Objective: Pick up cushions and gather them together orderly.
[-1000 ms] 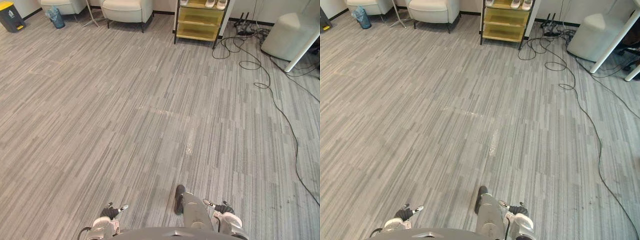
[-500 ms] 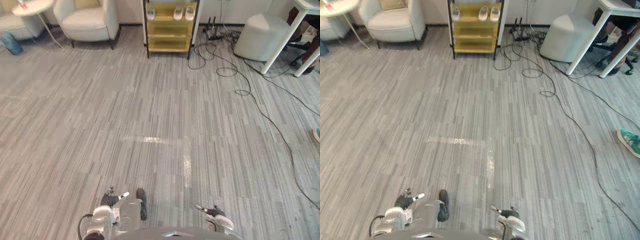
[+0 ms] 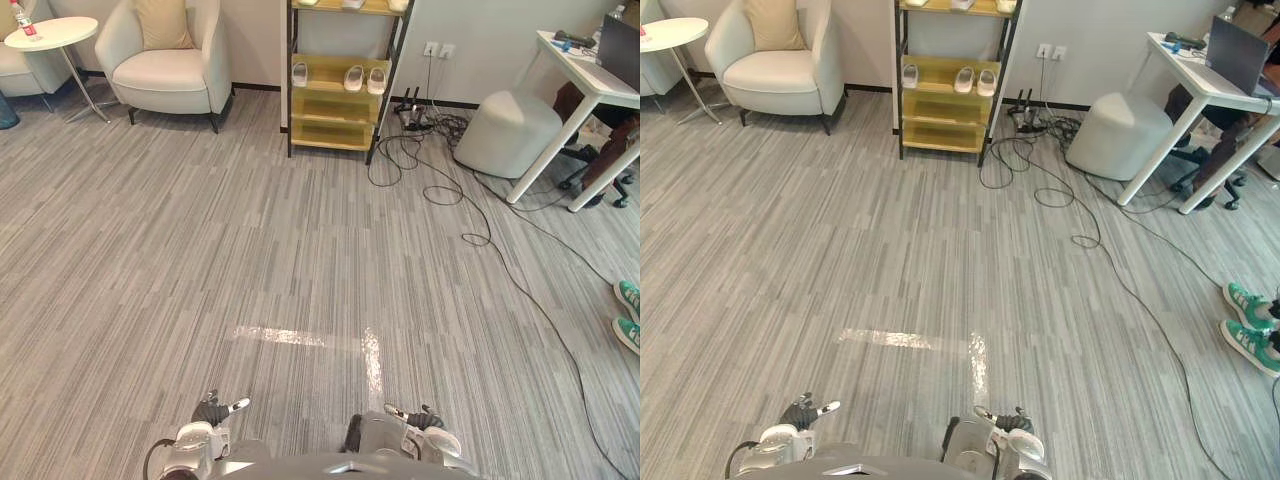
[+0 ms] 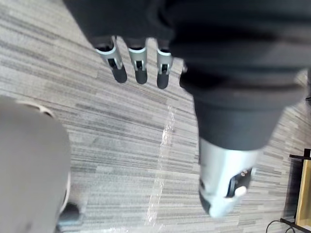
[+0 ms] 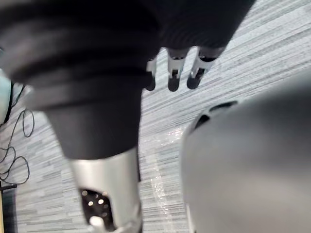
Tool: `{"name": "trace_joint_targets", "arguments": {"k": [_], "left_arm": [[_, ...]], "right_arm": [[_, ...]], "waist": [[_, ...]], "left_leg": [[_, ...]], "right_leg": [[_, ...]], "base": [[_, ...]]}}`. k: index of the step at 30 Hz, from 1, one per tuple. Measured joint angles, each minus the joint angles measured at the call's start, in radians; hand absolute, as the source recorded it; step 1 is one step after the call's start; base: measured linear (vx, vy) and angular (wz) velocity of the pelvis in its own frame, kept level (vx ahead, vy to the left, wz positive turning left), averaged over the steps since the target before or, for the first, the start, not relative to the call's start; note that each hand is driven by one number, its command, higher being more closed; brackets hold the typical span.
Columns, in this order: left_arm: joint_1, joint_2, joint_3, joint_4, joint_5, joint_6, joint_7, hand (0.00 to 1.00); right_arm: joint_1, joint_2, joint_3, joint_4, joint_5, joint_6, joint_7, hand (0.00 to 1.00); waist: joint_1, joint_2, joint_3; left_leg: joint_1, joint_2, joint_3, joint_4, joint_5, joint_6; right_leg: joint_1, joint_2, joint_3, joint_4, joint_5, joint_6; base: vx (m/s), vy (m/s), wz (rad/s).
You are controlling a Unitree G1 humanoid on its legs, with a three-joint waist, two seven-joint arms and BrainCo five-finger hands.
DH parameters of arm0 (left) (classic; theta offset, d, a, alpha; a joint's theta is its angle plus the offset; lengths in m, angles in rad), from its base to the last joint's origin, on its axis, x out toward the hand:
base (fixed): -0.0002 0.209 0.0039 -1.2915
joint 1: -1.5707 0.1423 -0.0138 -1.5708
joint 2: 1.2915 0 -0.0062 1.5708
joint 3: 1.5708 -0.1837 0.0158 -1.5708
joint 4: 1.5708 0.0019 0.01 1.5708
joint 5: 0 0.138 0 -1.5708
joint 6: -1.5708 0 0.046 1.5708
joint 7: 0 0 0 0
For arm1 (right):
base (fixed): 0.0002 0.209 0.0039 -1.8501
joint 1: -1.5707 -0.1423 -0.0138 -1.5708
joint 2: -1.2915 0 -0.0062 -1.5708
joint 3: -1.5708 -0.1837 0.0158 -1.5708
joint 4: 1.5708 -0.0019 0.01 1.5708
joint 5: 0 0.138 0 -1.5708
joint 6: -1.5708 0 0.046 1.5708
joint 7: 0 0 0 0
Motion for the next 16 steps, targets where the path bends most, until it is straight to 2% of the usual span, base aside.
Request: {"name": "trace_joint_targets", "arguments": {"k": [2, 4, 6, 8, 9, 10, 11, 14, 16], "left_arm": [[0.0, -0.001, 0.0, -0.013, 0.001, -0.001, -0.001, 0.0], [0.0, 0.001, -0.002, -0.024, 0.0, -0.003, -0.001, 0.0], [0.002, 0.001, -0.004, -0.031, 0.0, -0.008, -0.001, 0.0], [0.0, 0.004, -0.016, -0.03, 0.001, -0.01, -0.001, 0.0], [0.0, 0.004, -0.023, -0.027, 0.0, -0.01, -0.001, 0.0], [0.0, 0.012, -0.028, -0.022, 0.001, -0.01, 0.0, 0.0], [-0.002, 0.025, -0.039, -0.015, 0.001, -0.01, 0.0, 0.0], [-0.011, 0.042, -0.04, -0.004, 0.0, -0.01, 0.0, 0.0], [-0.011, 0.043, -0.04, 0.004, 0.0, -0.01, 0.001, 0.0]], "right_arm": [[0.015, 0.001, 0.002, 0.0, 0.001, 0.0, -0.001, 0.0], [0.018, 0.002, 0.002, 0.0, 0.003, 0.001, -0.001, 0.0], [0.019, 0.002, 0.002, 0.001, 0.01, 0.001, -0.001, 0.0], [0.018, 0.004, 0.002, -0.002, 0.01, 0.001, -0.002, 0.0], [0.028, 0.002, 0.001, -0.006, 0.011, 0.001, -0.003, 0.0], [0.027, 0.007, 0.001, -0.008, 0.011, 0.001, -0.005, 0.0], [0.039, 0.021, -0.001, -0.008, 0.01, 0.002, -0.011, 0.0], [0.042, 0.042, -0.02, -0.008, 0.01, 0.003, -0.011, 0.0], [0.046, 0.043, -0.023, -0.008, 0.01, 0.002, -0.011, 0.0]], "waist": [[0.006, -0.001, 0.0], [0.011, -0.003, 0.001], [0.019, -0.003, 0.001], [0.018, -0.006, 0.002], [0.02, -0.012, 0.002], [0.016, -0.017, -0.011], [0.013, -0.041, -0.019], [0.015, -0.065, -0.021], [0.015, -0.064, -0.021]], "left_leg": [[-0.075, 0.045, 0.018, 0.16, -0.007, 0.008], [-0.125, 0.052, 0.033, 0.16, -0.021, 0.019], [-0.158, 0.046, 0.033, 0.084, -0.027, 0.018], [-0.158, 0.024, 0.018, -0.125, 0.006, 0.006], [-0.134, -0.003, 0.012, -0.208, 0.08, 0.007], [-0.117, -0.024, 0.02, -0.236, 0.086, 0.015], [-0.102, -0.051, 0.036, -0.265, 0.093, 0.026], [-0.091, -0.086, 0.041, -0.267, 0.094, 0.027], [-0.056, -0.101, 0.04, -0.294, 0.094, 0.033]], "right_leg": [[0.07, 0.019, -0.009, -0.04, -0.014, -0.007], [0.102, 0.02, 0.004, -0.053, -0.031, -0.009], [0.117, 0.011, 0.023, -0.056, -0.035, 0.0], [0.127, -0.007, 0.058, -0.043, -0.046, 0.039], [0.124, -0.022, 0.089, -0.025, -0.054, 0.072], [0.13, -0.032, 0.1, -0.037, -0.051, 0.079], [0.139, -0.054, 0.104, -0.077, -0.037, 0.093], [0.174, -0.079, 0.109, -0.138, -0.014, 0.101], [0.205, -0.086, 0.116, -0.161, -0.01, 0.099]], "base": [[0.26, -0.058, 0.02], [0.21, 0.002, -0.13], [0.15, 0.097, -0.38], [0.18, 0.214, -0.51], [0.14, 0.194, -0.32], [0.22, 0.246, -0.22], [0.2, 0.172, -0.02], [0.2, 0.177, -0.02], [0.09, 0.07, 0.01]]}}
